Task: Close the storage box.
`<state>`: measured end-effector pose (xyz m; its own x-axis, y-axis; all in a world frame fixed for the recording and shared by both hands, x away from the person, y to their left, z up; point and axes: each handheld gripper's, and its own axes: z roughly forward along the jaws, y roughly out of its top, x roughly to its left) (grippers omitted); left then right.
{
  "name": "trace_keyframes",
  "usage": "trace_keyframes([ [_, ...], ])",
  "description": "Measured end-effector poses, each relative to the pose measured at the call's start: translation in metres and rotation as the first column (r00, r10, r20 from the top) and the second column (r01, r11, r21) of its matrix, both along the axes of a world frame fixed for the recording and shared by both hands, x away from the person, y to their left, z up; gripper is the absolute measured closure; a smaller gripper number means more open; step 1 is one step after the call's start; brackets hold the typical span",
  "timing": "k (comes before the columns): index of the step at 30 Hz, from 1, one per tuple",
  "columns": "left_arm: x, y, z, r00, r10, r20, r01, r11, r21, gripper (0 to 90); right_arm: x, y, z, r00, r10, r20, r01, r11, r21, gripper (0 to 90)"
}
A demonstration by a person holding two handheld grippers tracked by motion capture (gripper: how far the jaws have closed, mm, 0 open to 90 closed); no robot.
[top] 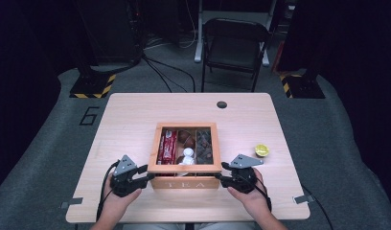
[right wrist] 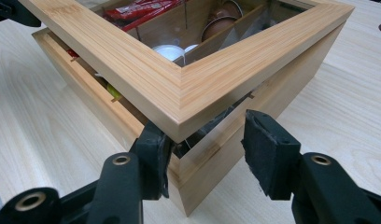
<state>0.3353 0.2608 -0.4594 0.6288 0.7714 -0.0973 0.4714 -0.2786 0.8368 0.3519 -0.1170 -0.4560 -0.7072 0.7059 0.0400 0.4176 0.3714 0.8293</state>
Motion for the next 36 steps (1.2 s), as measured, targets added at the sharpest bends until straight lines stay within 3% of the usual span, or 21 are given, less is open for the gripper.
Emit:
trace_keyframes([
  [8, -0.001, 0.0, -0.004, 0.9993, -0.014, -0.034, 0.014, 0.9998, 0.014, 59.0, -0.002, 0.002, -0.004, 0.9998, 0.02, -0.007, -0.02, 0.9997, -0.01, 51.0],
  [10, -0.003, 0.0, -0.004, 0.9989, -0.012, -0.045, 0.012, 0.9999, -0.001, 58.9, -0.001, 0.003, -0.005, 0.9995, 0.033, -0.003, -0.033, 0.9993, -0.016, 51.0],
  [19, -0.006, -0.002, -0.003, 0.9988, -0.032, -0.036, 0.033, 0.999, 0.03, 58.9, -0.004, 0.006, -0.006, 0.9987, 0.049, -0.016, -0.049, 0.9986, -0.021, 50.4],
  [25, -0.007, -0.002, -0.003, 0.9981, -0.037, -0.049, 0.039, 0.9988, 0.029, 58.8, -0.005, 0.004, -0.004, 0.9983, 0.054, -0.023, -0.054, 0.9984, -0.018, 50.0],
  [27, -0.008, -0.003, -0.004, 0.9972, -0.041, -0.063, 0.042, 0.999, 0.015, 58.8, -0.006, 0.003, -0.004, 0.998, 0.051, -0.038, -0.052, 0.9985, -0.019, 49.9],
  [28, -0.009, -0.004, -0.004, 0.998, -0.037, -0.052, 0.039, 0.9988, 0.029, 58.4, -0.006, 0.003, -0.004, 0.9978, 0.054, -0.04, -0.055, 0.9982, -0.026, 49.9],
  [34, -0.009, -0.005, -0.005, 0.9971, -0.024, -0.072, 0.027, 0.9989, 0.038, 56.8, -0.006, 0.003, -0.004, 0.9965, 0.054, -0.065, -0.056, 0.9976, -0.041, 48.6],
  [36, -0.011, -0.006, -0.007, 0.9944, -0.023, -0.103, 0.027, 0.9987, 0.043, 54.6, -0.006, 0.003, -0.005, 0.9953, 0.049, -0.084, -0.054, 0.9967, -0.059, 46.4],
])
